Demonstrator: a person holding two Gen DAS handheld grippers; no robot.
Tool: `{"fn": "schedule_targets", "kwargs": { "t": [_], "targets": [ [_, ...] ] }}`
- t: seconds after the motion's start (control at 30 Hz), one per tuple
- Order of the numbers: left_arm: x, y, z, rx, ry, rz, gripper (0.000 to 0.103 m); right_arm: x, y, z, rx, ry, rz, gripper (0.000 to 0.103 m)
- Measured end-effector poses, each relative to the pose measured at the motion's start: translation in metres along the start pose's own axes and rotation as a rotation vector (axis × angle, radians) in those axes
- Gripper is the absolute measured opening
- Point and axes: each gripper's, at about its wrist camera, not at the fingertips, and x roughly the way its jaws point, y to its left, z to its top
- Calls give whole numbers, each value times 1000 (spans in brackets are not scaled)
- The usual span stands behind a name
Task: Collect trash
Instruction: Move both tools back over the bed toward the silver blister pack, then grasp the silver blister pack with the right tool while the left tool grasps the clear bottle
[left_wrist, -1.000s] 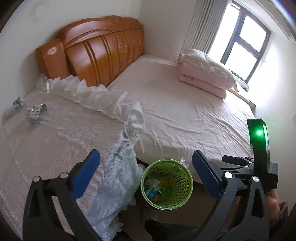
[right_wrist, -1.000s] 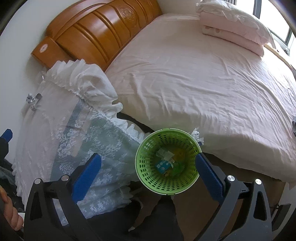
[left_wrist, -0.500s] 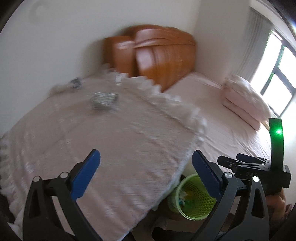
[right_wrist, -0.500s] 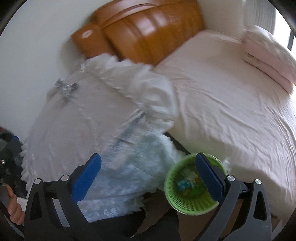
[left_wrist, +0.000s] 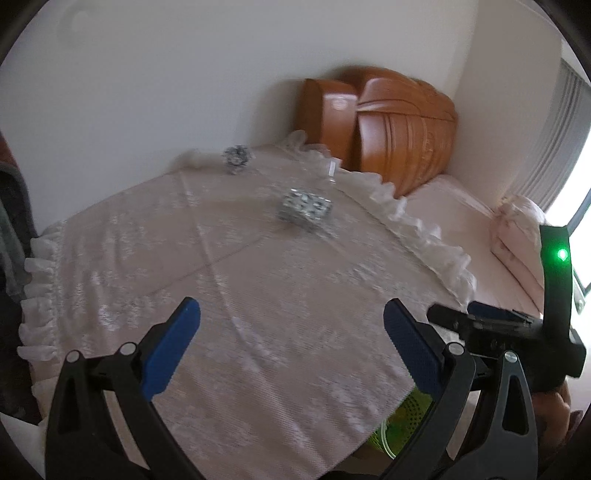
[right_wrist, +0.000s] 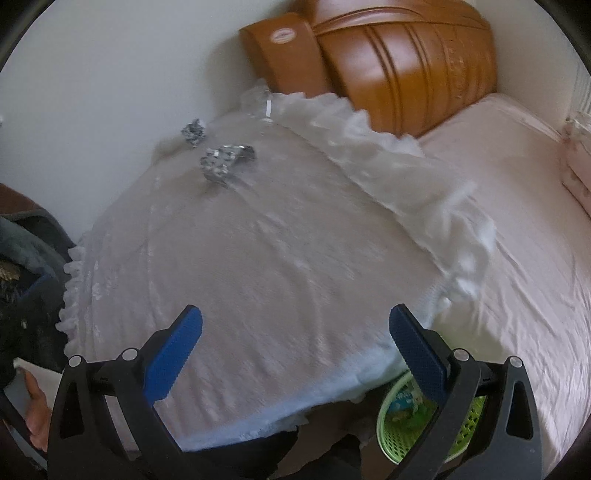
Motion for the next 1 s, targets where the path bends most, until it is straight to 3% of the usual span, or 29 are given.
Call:
{"fn": "schedule_targets", "kwargs": {
  "t": [0.23, 0.33, 0.57, 0.63, 0.77, 0.83, 0.9, 1.0],
  "targets": [
    [6, 42, 16, -48, -3, 46, 95, 55, 63, 65, 71, -37, 74, 100],
    [10, 64, 22, -68, -1, 59, 95, 80, 81, 86, 122, -52, 52, 100],
    [21, 104, 36, -58, -6, 104, 95, 158, 122, 129, 269, -63, -150, 100],
    [25, 112, 40, -65, -4, 99, 95, 175, 135, 137, 244, -60, -230, 100],
    [35, 128, 46, -102, 10, 89, 95, 191, 140, 142, 197, -51, -308, 100],
    [40, 134, 48, -113, 14, 95, 95, 196, 139, 142, 181, -48, -339, 97],
    [43, 137, 50, -118, 15, 99, 95, 198, 133, 141, 192, -36, -327, 81],
    [48, 140, 51, -127, 18, 106, 95, 199, 124, 140, 212, -22, -299, 72]
  ]
}}
